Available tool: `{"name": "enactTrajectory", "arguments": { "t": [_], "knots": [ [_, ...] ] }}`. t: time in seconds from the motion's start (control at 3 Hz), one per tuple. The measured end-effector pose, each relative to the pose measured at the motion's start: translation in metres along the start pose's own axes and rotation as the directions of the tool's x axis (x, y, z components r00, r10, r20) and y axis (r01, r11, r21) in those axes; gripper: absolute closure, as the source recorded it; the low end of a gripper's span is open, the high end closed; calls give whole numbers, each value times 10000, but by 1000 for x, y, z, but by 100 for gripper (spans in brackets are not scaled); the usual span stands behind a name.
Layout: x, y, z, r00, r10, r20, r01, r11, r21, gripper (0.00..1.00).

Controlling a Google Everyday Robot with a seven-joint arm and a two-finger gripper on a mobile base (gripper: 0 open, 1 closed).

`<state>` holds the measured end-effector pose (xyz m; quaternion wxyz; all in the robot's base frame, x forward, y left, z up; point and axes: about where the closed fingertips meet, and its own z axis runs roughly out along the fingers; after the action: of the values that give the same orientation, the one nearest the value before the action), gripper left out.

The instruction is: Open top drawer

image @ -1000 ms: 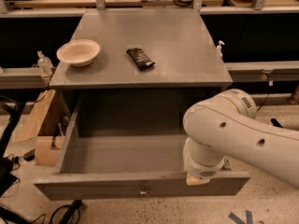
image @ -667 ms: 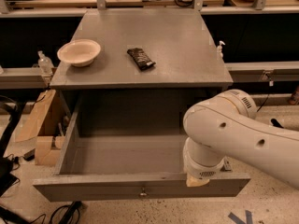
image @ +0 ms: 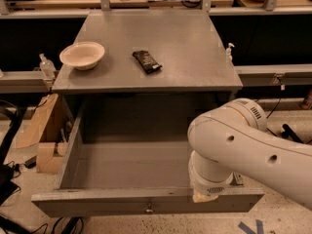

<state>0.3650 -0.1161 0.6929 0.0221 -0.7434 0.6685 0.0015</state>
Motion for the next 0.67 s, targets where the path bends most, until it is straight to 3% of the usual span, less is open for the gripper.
{"name": "enactTrajectory", "arguments": {
  "t": [0.67],
  "knots": [
    [-6,12,-2,9997,-246,-11,245,9996,-163,100]
  ]
}}
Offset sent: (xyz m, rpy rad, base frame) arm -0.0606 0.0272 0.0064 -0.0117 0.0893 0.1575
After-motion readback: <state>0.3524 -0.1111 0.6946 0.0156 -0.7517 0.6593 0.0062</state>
